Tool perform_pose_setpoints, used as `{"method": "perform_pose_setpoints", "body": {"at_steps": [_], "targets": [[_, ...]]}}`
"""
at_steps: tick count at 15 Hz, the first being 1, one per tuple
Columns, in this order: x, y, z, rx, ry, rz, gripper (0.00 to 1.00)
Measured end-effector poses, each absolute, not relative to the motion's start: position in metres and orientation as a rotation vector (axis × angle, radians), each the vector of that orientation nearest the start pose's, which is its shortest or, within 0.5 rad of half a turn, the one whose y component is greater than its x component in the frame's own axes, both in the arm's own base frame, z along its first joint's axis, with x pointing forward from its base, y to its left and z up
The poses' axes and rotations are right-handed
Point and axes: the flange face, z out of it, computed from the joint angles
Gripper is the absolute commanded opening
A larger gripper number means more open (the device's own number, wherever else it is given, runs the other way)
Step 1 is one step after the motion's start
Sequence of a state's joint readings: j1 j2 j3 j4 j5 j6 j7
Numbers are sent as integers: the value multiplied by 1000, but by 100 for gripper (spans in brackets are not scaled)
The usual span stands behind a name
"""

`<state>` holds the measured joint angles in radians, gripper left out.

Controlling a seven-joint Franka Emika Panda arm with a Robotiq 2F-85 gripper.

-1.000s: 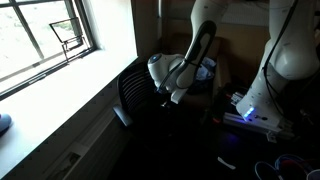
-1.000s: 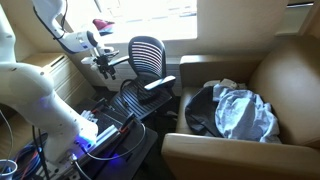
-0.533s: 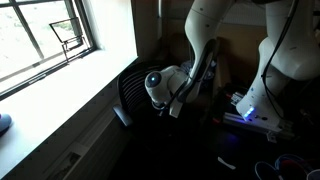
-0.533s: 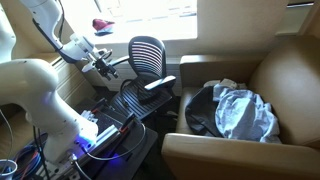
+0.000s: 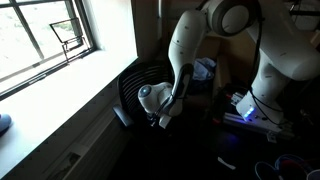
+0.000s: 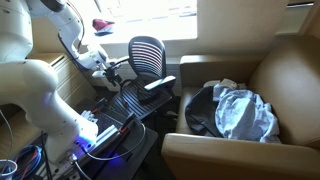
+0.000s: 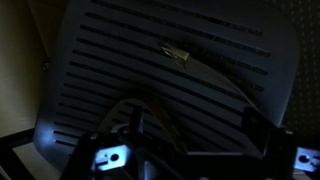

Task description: Take the belt from the seat and hang it on the backrest of the chair

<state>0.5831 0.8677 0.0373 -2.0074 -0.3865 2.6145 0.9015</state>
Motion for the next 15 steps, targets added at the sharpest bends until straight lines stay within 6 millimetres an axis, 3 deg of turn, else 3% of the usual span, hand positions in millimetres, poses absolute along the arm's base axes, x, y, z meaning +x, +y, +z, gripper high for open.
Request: {"method": "perform_pose_setpoints", "body": {"at_steps": [4,11,15], "targets": [[423,325,1,-3399,-128,148,100],[427,327,-11,-3193,-592,-183,100],[424,351,-30,-3034,-889,-265,100]]}}
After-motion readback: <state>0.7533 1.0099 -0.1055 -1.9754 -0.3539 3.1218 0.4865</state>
